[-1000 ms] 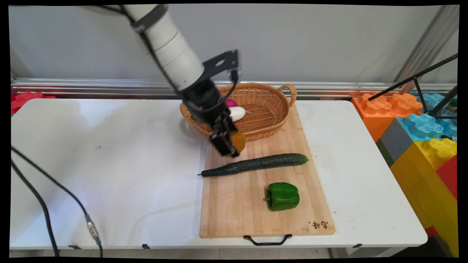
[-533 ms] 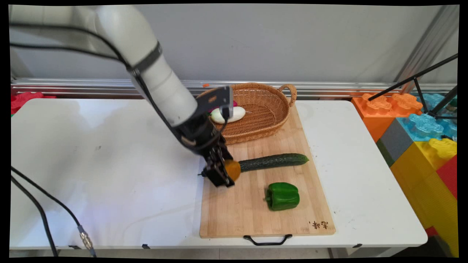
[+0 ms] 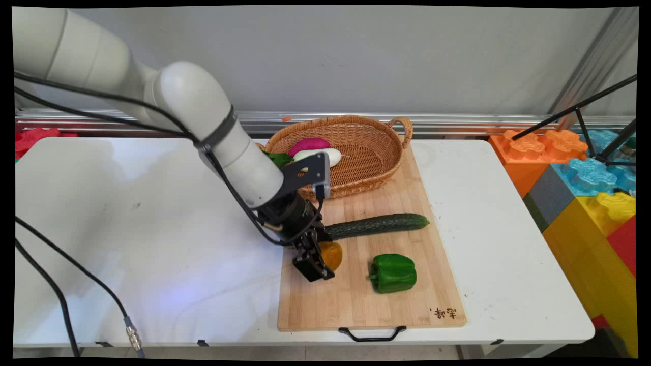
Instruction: Place the picked object on the cutting board
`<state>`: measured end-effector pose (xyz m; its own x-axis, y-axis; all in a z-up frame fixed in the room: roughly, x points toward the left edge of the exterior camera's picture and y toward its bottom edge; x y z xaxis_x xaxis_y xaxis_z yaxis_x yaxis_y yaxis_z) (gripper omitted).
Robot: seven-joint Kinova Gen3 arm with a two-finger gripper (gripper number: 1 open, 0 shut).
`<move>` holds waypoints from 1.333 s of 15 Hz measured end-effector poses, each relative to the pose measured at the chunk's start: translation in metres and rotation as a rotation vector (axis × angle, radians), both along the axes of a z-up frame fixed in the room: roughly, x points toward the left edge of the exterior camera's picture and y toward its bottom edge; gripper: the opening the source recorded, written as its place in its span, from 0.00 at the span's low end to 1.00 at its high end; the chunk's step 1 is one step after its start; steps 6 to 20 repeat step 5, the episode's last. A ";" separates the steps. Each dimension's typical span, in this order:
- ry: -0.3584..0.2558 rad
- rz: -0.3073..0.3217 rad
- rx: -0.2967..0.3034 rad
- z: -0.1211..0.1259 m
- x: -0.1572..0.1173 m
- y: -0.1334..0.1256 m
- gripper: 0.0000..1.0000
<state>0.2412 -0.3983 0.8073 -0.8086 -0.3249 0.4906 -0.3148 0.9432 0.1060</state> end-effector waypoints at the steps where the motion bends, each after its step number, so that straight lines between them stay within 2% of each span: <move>1: 0.000 -0.003 -0.006 -0.003 0.000 0.000 0.00; 4: -0.001 -0.018 -0.033 -0.016 -0.001 0.002 0.00; 5: -0.001 -0.022 -0.040 -0.019 -0.002 0.002 1.00; 20: -0.001 -0.022 -0.040 -0.019 -0.002 0.002 1.00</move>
